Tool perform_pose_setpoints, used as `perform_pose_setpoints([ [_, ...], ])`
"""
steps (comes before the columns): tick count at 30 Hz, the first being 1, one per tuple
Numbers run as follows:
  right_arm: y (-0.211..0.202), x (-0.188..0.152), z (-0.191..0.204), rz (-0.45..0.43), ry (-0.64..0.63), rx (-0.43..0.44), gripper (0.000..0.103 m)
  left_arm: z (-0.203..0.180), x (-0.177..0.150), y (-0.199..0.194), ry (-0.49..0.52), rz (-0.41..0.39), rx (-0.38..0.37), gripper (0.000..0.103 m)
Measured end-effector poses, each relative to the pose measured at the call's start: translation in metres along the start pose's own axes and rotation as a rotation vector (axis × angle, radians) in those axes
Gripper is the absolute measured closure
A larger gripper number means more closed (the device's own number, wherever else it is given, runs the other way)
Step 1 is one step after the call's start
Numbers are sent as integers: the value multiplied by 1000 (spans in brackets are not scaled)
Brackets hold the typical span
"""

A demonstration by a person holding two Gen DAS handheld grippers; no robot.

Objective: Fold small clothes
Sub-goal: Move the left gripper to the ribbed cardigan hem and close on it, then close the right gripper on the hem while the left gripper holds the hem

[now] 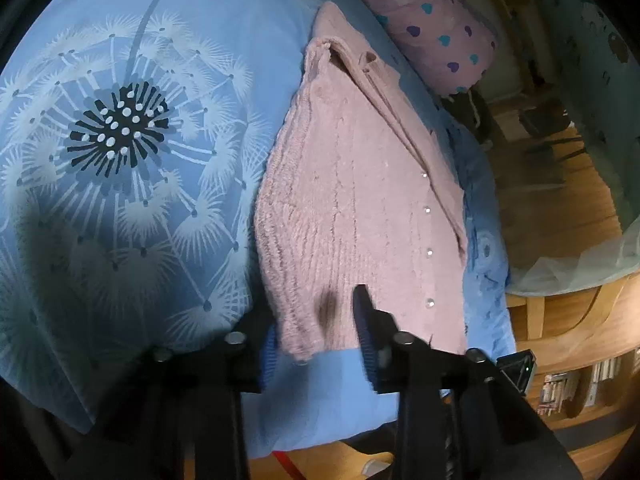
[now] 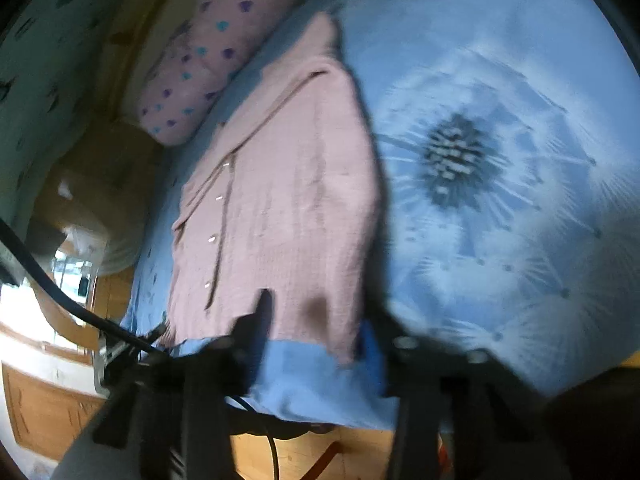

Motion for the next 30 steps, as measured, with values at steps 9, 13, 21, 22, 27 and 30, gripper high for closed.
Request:
perform_pose_setpoints([
  [9, -22, 12, 13, -104, -72, -10, 96, -10, -1, -20, 43, -74, -53, 101],
  [13, -26, 23, 30, -152, -96, 76, 96, -25, 5, -33, 74, -125, -91, 102],
  [21, -22, 41, 72, -180, -236, 165, 96, -45, 27, -48, 104, -193, -123, 102],
  [22, -21, 43, 77, -184, -253, 169, 96, -47, 30, -49, 107, -200, -123, 102],
  [27, -21, 57, 95, -189, -329, 156, 96, -59, 47, -56, 149, -249, -95, 102],
  [30, -21, 68, 101, -204, -352, 148, 96, -67, 57, -64, 174, -296, -92, 102],
])
Point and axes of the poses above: each gripper's, at about its wrist camera, not at the fingertips, and y roughly the way its jaws point, z to its left, x to its top, the point moved 7 cm from there along y, roughly the way its jaws point, and after that the axes turned 15 degrees about x, right-handed, at the moved point
